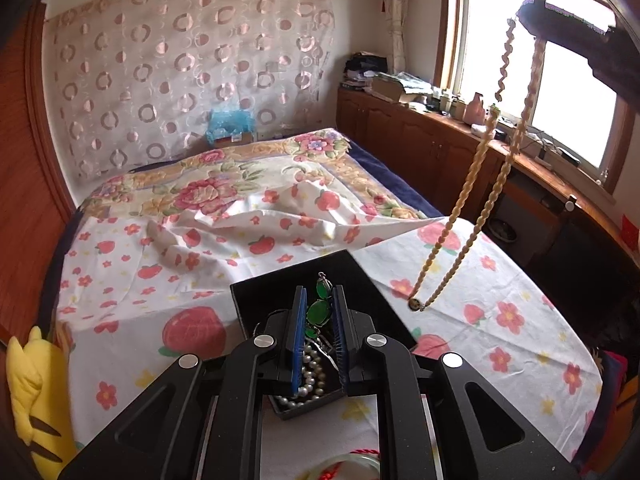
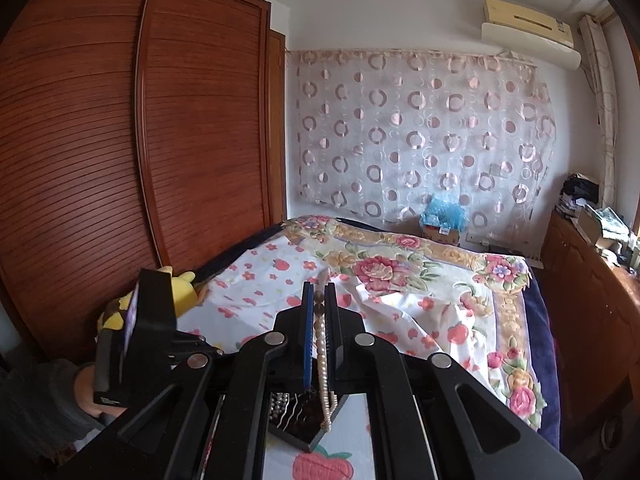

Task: Organize jewelry
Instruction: 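Open both tools to drop the necklace into the black box, then move both tools back to the jade bangle and red string bracelet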

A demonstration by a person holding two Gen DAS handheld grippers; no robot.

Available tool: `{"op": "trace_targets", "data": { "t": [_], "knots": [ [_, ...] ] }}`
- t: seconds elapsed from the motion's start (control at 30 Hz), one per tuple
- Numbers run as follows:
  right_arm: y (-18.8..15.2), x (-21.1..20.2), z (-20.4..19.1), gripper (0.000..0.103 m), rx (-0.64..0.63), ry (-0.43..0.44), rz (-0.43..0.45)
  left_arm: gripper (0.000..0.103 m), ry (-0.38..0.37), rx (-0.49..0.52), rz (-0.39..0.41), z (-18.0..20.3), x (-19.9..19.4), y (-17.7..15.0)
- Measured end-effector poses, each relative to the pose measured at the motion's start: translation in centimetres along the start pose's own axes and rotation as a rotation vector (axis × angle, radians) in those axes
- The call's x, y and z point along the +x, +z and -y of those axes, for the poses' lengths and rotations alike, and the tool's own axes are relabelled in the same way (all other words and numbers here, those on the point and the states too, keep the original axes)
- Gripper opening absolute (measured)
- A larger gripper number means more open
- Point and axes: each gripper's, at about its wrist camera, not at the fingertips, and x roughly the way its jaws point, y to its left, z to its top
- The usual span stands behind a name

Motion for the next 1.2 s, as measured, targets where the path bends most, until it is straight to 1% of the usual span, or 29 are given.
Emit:
{"op": "trace_targets", "data": {
  "t": [0.23,0.43,0.47,0.53,0.57,0.6,0.67,0.83,0.87,0.9,0.93,0.97,1.07,1.17,1.2],
  "knots": [
    [-0.8,1.7,-0.4,0.006,0.006,0.024,-0.029,0.012,0.005,-0.02,-0.044,-1.1,2.1,-1.2],
    [-2.8,3.8,-0.9,0.006,0.003,0.023,-0.091,0.013,0.037,-0.016,-0.064,-1.2,3.0,-2.0],
    [-3.4,4.3,-1.0,0.006,0.003,0.022,-0.108,0.014,0.045,-0.021,-0.067,-1.2,3.0,-2.1],
    [-4.4,5.3,-1.0,0.006,0.005,0.017,-0.138,0.025,0.048,-0.03,-0.062,-1.4,2.7,-2.2],
    [-5.0,5.9,-0.9,0.006,0.011,0.016,-0.156,0.034,0.049,-0.038,-0.052,-1.5,2.4,-2.4],
    [-5.5,6.3,-0.9,0.006,0.016,0.015,-0.171,0.036,0.05,-0.041,-0.048,-1.6,2.2,-2.4],
    [-6.7,7.3,-0.8,0.007,0.032,0.015,-0.204,0.037,0.056,-0.046,-0.044,-1.8,1.7,-2.7],
    [-8.6,8.7,-0.9,0.007,0.069,0.025,-0.244,0.04,0.084,-0.05,-0.044,-1.7,0.6,-3.5],
    [-8.8,8.9,-0.8,0.009,0.071,0.025,-0.248,0.043,0.089,-0.05,-0.043,-1.7,0.3,-3.7],
    [-9.0,9.0,-0.8,0.021,0.074,0.023,-0.254,0.046,0.094,-0.049,-0.04,-1.6,-0.1,-4.1],
    [-9.1,9.0,-0.7,0.035,0.078,0.017,-0.255,0.046,0.096,-0.048,-0.04,-1.5,-0.3,-4.3],
    [-9.3,8.8,-0.7,0.037,0.083,0.016,-0.25,0.047,0.098,-0.047,-0.039,-1.5,-0.6,-4.7],
    [-9.6,8.3,-0.7,0.037,0.085,0.013,-0.247,0.048,0.098,-0.047,-0.044,-1.1,-1.4,-5.7],
    [-10.3,7.1,-1.0,0.037,0.09,0.016,-0.242,0.055,0.093,-0.046,-0.047,-0.6,-2.1,-6.9],
    [-10.7,6.7,-1.1,0.037,0.093,0.016,-0.242,0.055,0.091,-0.044,-0.05,-0.5,-2.2,-7.3]
  ]
}}
